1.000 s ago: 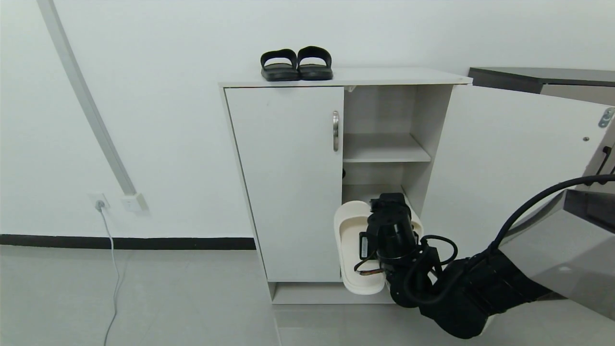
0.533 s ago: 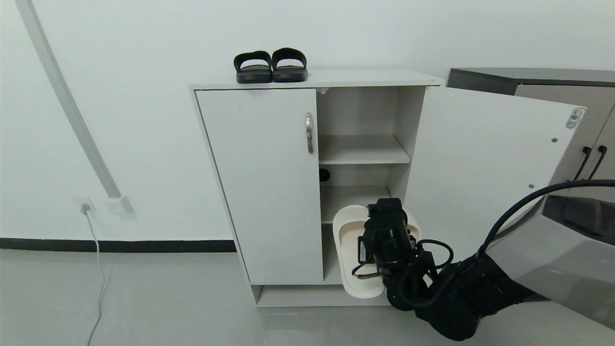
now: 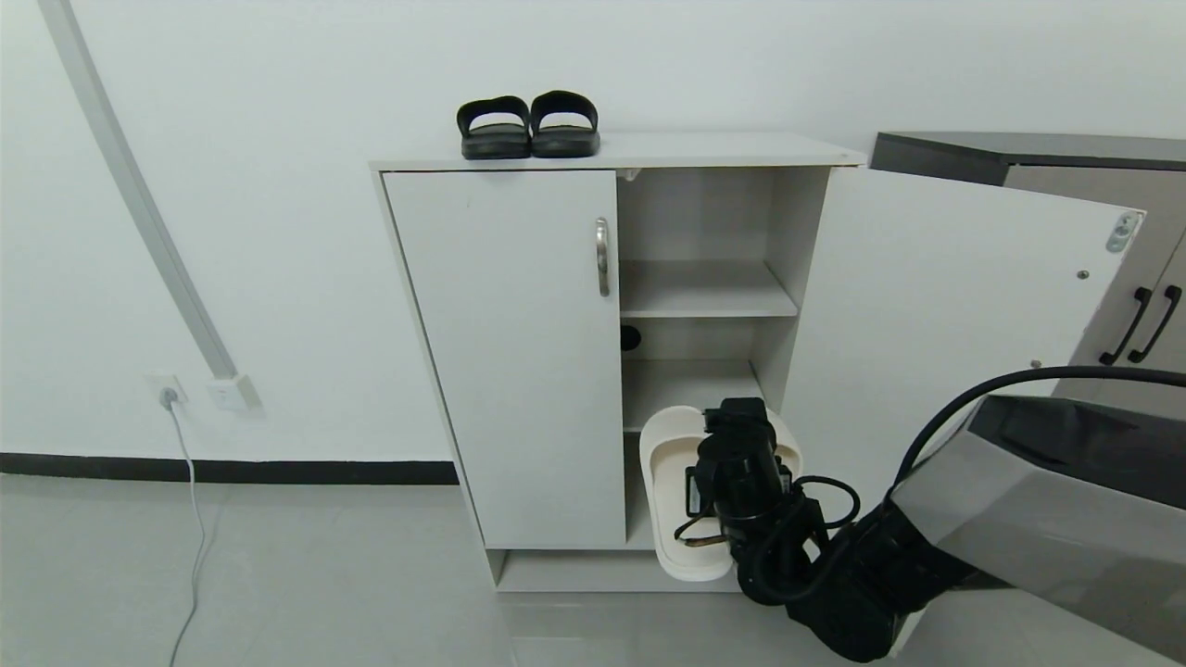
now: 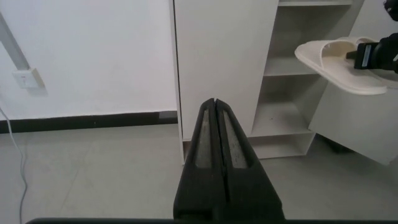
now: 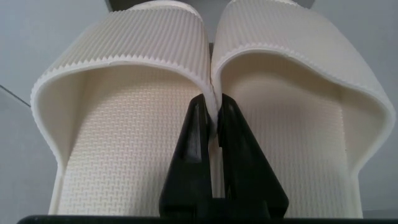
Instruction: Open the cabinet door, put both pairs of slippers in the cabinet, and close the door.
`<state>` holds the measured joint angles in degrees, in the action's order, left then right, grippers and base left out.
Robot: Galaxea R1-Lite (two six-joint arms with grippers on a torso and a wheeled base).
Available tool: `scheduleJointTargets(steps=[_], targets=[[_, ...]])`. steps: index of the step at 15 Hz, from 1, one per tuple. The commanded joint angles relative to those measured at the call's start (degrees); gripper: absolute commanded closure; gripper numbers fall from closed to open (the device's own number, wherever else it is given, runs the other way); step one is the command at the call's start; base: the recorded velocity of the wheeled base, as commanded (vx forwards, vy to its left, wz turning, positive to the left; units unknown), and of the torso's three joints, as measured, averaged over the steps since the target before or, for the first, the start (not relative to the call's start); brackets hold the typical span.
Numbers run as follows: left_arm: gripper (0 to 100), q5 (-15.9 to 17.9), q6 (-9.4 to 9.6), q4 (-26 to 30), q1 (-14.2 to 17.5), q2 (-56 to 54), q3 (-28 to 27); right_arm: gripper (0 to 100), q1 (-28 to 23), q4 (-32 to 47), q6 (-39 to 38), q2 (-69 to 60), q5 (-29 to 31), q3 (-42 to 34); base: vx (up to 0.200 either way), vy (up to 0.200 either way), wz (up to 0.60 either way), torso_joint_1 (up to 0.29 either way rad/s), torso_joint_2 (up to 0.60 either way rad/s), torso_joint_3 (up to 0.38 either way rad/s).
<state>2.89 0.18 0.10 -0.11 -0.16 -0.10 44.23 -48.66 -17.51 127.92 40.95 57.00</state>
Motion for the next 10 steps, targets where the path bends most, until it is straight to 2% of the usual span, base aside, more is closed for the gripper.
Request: scheduleJointTargets(steps=[1,10], targets=[[100,0.01,-0.01,-0.01,0.02,0.16,0.01,100,-0.11,-0.2,0.02,1.02,-0.43,-0.05,0.0,0.0,0.0,0.0,0.0,0.0],[100,0.1,-0.01,-0.01,0.02,0.16,0.01,100,-0.37,-1.96,0.1,3.57,-0.61,0.04,0.0,0.0,0.0,0.0,0.0,0.0]])
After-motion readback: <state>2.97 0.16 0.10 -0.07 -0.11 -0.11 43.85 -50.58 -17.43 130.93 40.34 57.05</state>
